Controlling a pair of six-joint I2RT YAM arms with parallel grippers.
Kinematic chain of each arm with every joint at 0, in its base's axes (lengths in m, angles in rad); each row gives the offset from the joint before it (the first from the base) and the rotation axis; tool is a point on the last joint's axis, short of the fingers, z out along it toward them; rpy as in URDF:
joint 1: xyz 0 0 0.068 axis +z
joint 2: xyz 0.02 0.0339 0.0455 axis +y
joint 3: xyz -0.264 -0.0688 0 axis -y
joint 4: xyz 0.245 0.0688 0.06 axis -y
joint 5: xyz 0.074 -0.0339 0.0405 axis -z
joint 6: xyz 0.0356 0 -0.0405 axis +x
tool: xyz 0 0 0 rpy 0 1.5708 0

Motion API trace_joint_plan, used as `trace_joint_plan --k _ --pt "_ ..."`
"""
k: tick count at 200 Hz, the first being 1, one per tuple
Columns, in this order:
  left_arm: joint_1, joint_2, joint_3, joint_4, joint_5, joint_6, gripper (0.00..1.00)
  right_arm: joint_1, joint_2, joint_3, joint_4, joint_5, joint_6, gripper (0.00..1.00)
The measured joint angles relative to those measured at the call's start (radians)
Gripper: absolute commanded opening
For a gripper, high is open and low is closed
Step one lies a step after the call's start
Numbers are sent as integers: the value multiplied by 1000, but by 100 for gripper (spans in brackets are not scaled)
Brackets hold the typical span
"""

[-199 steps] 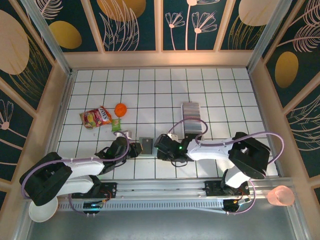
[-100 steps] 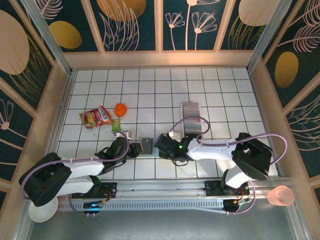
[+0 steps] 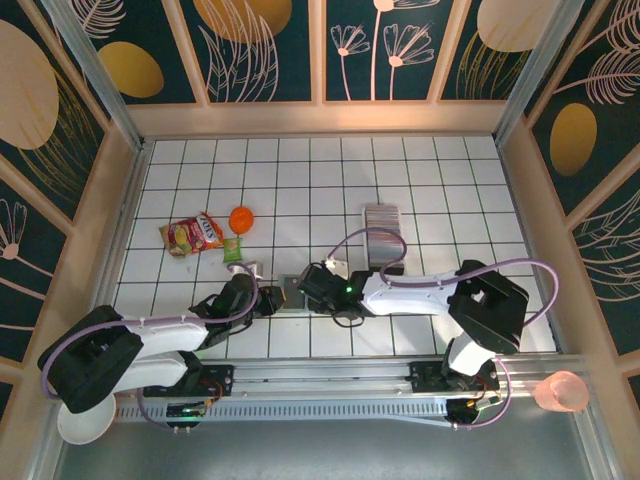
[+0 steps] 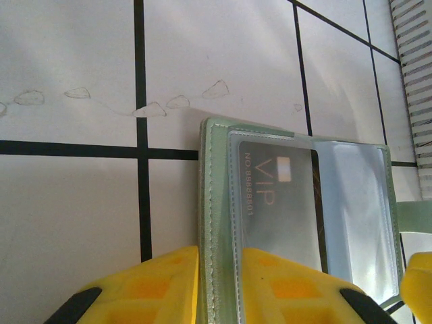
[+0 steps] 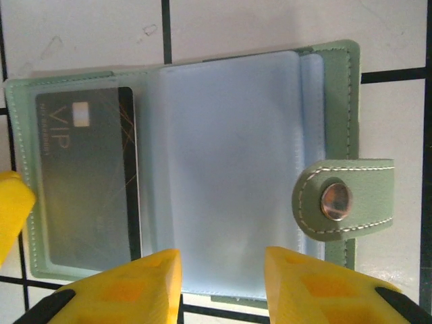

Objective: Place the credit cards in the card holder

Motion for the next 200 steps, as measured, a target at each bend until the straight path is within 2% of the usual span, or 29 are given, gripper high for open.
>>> trace_joint_plan --k 55,126,200 --pt "0 0 0 -1 3 0 23 -1 26 -3 33 -35 1 38" --pt "0 -2 0 -5 6 0 23 -2 56 -2 116 -64 1 48" --pt "0 -2 -1 -4 6 -7 22 -3 77 -5 260 -108 6 48"
